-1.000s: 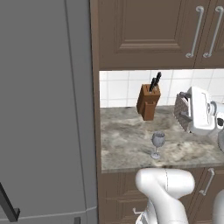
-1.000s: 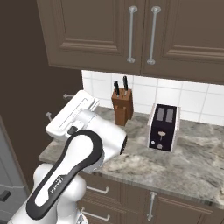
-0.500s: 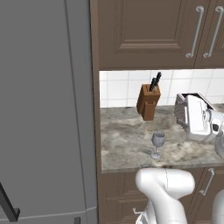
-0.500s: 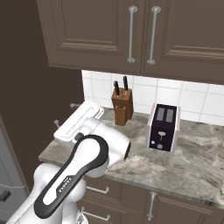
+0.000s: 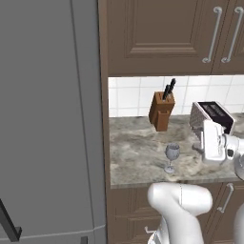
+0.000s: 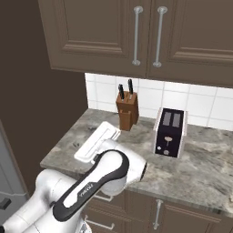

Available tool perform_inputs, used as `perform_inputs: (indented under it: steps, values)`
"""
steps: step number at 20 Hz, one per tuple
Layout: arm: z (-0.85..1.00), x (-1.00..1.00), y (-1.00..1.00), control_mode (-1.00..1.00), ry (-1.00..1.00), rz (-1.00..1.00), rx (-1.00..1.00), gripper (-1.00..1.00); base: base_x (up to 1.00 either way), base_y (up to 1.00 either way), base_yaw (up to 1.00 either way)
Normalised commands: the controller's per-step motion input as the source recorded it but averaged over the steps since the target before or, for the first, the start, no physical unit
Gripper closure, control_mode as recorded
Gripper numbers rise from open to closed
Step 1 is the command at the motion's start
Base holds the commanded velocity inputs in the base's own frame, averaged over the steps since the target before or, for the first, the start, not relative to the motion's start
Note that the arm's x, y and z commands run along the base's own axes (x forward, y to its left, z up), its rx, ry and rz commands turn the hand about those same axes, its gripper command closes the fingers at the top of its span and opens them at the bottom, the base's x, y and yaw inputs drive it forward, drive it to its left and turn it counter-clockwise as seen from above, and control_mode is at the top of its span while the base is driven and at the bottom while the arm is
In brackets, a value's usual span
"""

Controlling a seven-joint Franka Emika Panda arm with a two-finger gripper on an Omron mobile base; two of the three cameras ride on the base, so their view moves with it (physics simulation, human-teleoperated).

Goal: Retrieve the wine glasses from the counter and place one next to each plate.

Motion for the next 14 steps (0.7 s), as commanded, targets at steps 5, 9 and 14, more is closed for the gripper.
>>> perform_inputs:
  steps: [5,9,14]
  values:
    - [-0.36,0.44,-0.18,-1.0,0.04,-0.02,-0.15,-1.0,0.0,0.0,0.0]
    - [-0.15,0.32,-0.34,-1.0,0.0,0.0,-0.14,-1.0,0.0,0.0,0.0]
    - [-0.09,0.06,-0.3,-1.0,0.0,0.0,-0.13,-1.0,0.0,0.0,0.0]
